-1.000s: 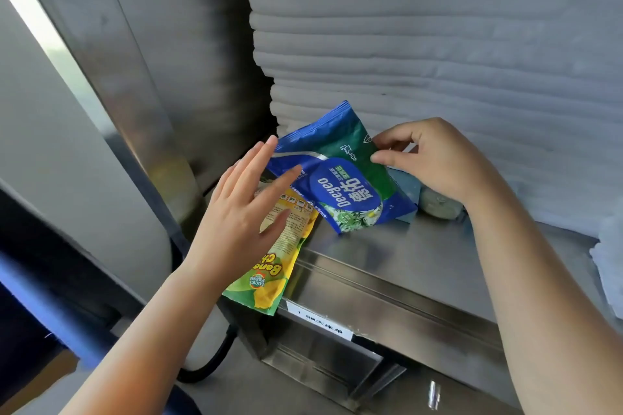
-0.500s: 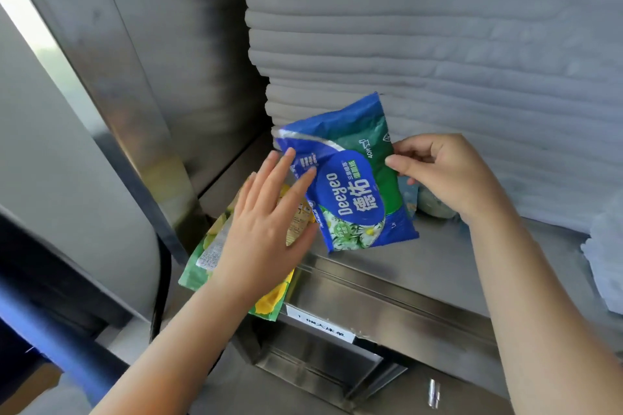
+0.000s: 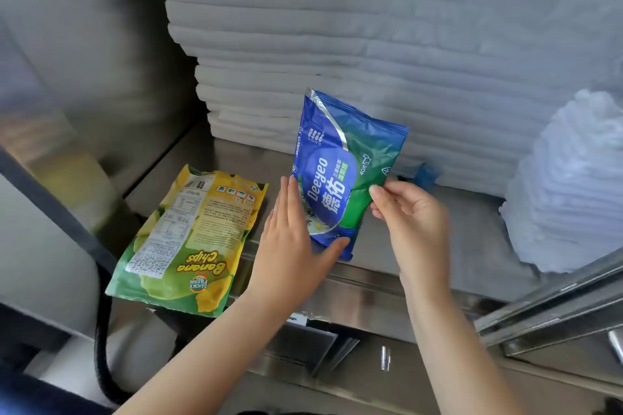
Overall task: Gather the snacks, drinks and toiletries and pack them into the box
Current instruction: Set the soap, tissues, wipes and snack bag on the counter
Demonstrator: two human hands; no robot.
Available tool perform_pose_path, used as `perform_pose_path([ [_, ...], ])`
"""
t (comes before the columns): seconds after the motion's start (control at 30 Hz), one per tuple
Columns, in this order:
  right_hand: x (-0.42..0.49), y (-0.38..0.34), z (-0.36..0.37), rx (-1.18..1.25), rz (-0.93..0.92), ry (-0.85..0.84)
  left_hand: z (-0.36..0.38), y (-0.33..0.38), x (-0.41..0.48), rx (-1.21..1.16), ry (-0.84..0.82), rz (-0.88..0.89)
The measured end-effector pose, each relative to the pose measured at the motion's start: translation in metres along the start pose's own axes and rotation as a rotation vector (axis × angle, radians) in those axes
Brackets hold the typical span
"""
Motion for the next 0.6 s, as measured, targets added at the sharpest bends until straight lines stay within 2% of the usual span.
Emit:
perform_pose_path([
  [0.23,-0.004,-0.005,-0.001,-0.014,0.010,-0.010,0.010,-0.002,0.007,-0.148,0.035,-0.094],
  [0.4,-0.001,-0.007,-0.002,-0.066,0.009,-0.060,0.009,0.001,0.015,-0.153,0.059,-0.068],
  [0.53,0.000,-0.018,-0.003,-0.241,-0.037,-0.133,0.006,0.003,0.018,-0.138,0.051,-0.028],
  [0.6,-0.003,-0.034,-0.008,-0.330,-0.139,-0.088,0.004,0.005,0.018,-0.122,0.042,0.005],
])
Point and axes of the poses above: each hand's wrist, its own x-axis towards the middle knuckle, its own z-axis out of the palm, y = z × x, the point moved 7 cm from there along x, towards the middle knuckle, and after that the axes turned 10 degrees about -y, right-handed, at the moved point
